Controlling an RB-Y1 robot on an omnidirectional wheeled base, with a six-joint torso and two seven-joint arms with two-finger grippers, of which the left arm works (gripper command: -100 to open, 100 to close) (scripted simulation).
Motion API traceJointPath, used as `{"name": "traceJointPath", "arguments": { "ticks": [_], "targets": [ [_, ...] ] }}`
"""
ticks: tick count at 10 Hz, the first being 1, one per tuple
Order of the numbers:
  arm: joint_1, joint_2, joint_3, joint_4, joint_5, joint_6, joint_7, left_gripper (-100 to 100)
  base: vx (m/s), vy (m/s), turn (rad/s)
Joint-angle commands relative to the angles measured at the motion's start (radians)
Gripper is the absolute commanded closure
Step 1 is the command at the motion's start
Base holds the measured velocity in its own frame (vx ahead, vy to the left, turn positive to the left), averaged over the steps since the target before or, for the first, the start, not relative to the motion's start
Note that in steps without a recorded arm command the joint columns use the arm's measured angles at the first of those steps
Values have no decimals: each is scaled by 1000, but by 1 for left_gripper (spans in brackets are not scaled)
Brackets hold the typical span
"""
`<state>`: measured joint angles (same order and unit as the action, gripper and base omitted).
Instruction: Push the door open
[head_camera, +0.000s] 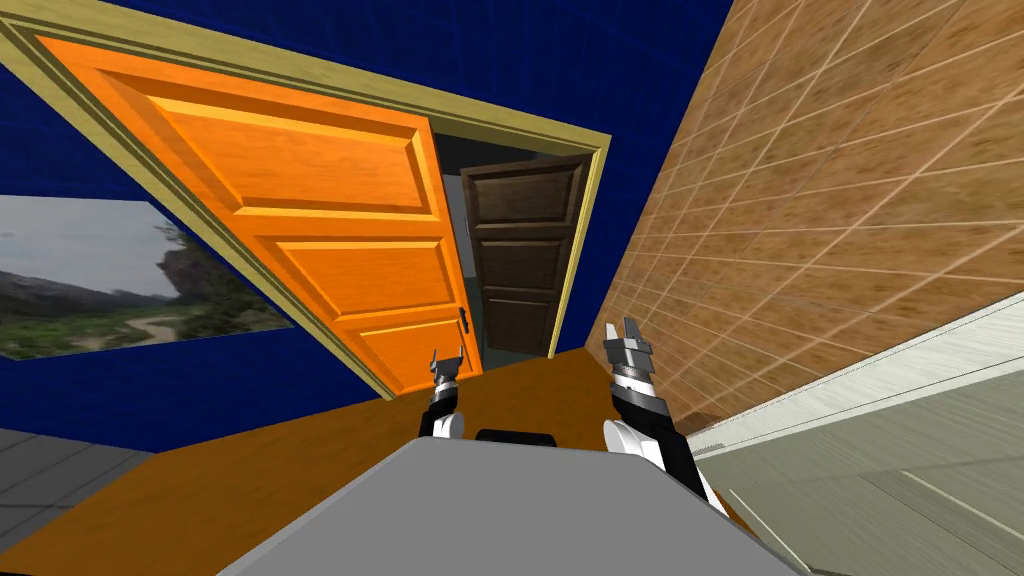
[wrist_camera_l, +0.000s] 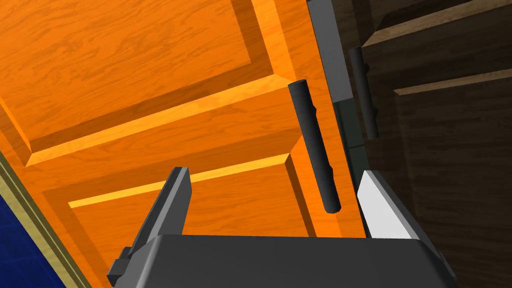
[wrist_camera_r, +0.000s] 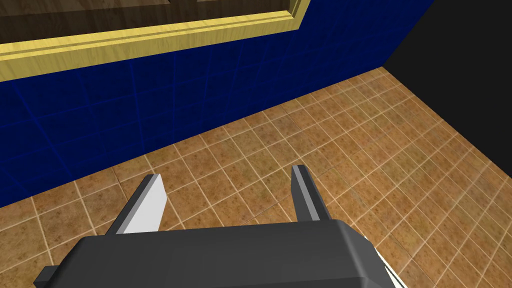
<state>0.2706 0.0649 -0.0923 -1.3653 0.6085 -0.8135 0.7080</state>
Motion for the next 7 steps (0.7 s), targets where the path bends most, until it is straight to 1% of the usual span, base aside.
{"name": "traceJointPath", "arguments": {
  "ticks": [1,5,6,7],
  "targets": [
    [-10,-4,-3,38,18,-17,24,-100,56,82,-192],
    [-26,-17,-10,106,59,-46,69,-100,41,90,-151],
    [-30,-21,-12,123,69,-53,80,-100,39,93,-183],
    [-38,-28,-15,155,89,-67,102,-100,51,102,-278]
  ]
}}
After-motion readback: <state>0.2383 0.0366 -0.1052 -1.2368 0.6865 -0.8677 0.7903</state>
